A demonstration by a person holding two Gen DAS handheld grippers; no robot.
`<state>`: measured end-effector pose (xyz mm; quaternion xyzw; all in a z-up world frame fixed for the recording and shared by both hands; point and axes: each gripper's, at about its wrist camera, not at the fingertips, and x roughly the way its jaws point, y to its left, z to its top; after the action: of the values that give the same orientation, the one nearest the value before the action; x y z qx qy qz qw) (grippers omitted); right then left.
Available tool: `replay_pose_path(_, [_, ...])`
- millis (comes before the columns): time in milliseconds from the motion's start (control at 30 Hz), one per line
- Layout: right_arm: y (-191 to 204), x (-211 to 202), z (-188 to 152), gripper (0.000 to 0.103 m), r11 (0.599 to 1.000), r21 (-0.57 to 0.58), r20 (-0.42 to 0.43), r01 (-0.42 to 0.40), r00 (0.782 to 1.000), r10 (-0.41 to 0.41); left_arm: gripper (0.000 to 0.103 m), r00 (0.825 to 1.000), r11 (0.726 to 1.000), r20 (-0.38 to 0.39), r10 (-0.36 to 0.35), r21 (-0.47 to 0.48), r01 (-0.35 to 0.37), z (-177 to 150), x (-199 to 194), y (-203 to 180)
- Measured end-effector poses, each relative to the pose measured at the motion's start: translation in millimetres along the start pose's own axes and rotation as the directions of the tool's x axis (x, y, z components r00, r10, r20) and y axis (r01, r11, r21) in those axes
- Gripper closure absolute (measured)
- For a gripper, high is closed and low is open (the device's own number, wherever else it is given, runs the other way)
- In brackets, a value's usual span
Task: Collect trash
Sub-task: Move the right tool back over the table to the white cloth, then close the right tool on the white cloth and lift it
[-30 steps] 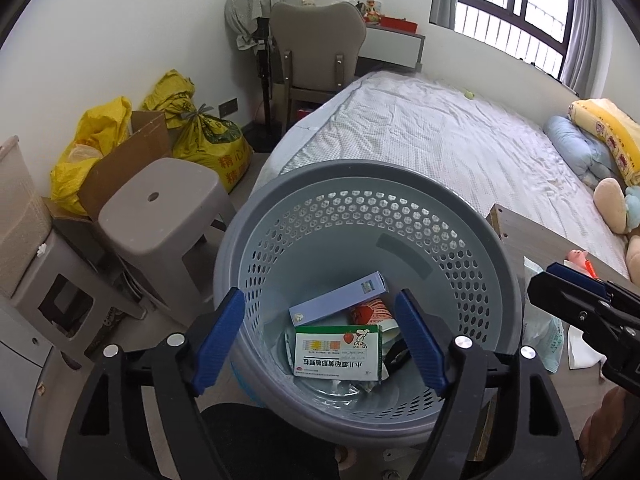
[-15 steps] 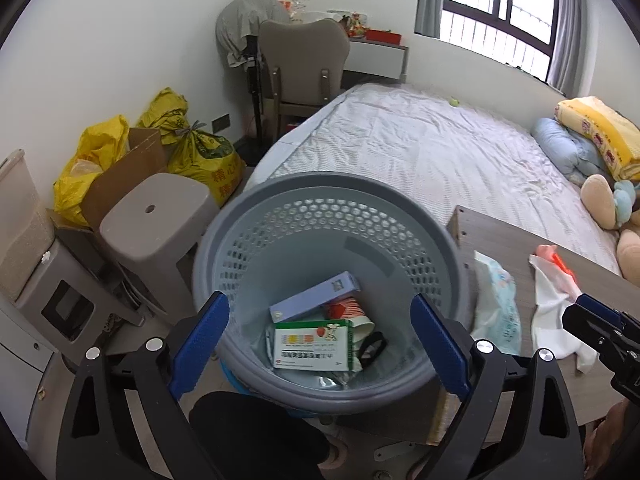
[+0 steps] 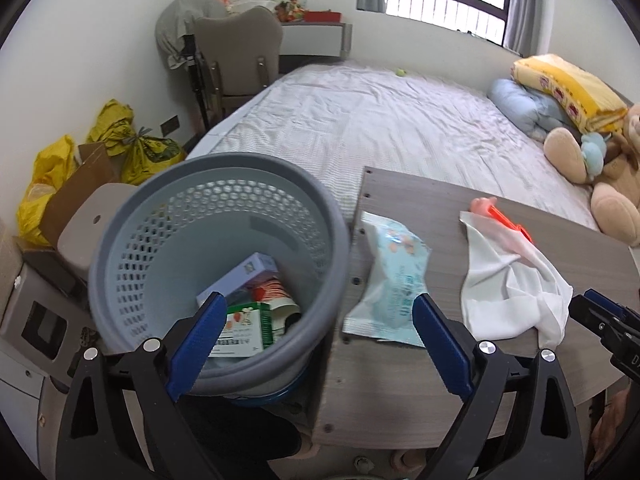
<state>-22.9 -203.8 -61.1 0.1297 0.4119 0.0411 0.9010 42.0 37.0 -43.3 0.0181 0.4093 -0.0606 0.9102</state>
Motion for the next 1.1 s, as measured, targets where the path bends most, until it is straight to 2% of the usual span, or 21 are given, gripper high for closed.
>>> replay_pose_path(200, [-21.5, 13.6, -3.5, 0.040, 1.000, 0.019, -0.031, 0.020, 0.999, -0.020, 0.011, 1.000, 1.000, -0.025, -0.009, 0.011, 0.009, 5.9, 13.4, -25.7])
replay_pose_path(300, [-25.1, 20.3, 0.8, 0.033, 1.000, 0.008, -0.036, 0.015, 0.999, -0.014, 0.011, 1.000, 1.000, -0.028, 0.004, 0.020, -0.003, 6.3, 14.8, -32.4])
replay_pose_path(467, [-28.9, 32.2, 15.3, 0.029, 1.000, -0.030, -0.032, 0.005, 0.999, -0.006, 0.011, 0.999, 1.000, -0.032, 0.024, 0.012, -0.024, 6.5, 13.4, -32.8])
replay_pose_path(733, [-38.7, 66.5, 37.4, 0.029, 0.997, -0.073, -0.070, 0.023, 0.997, -0.028, 0.011, 0.998, 0.999, -0.034, 0.045, 0.009, -0.044, 6.7, 10.6, -32.1])
replay_pose_path(933, [-32.9, 74.7, 30.1, 0.029, 0.995, -0.077, -0.125, -0.064, 0.991, 0.054, 0.011, 0.998, 0.999, -0.034, 0.047, 0.002, -0.047, 7.1, 10.3, -30.3])
replay_pose_path(1100, [-15.3, 70.3, 16.4, 0.029, 0.988, -0.126, -0.144, -0.084, 0.987, 0.066, 0.011, 0.998, 0.999, -0.036, 0.043, 0.000, -0.043, 6.4, 10.4, -29.9])
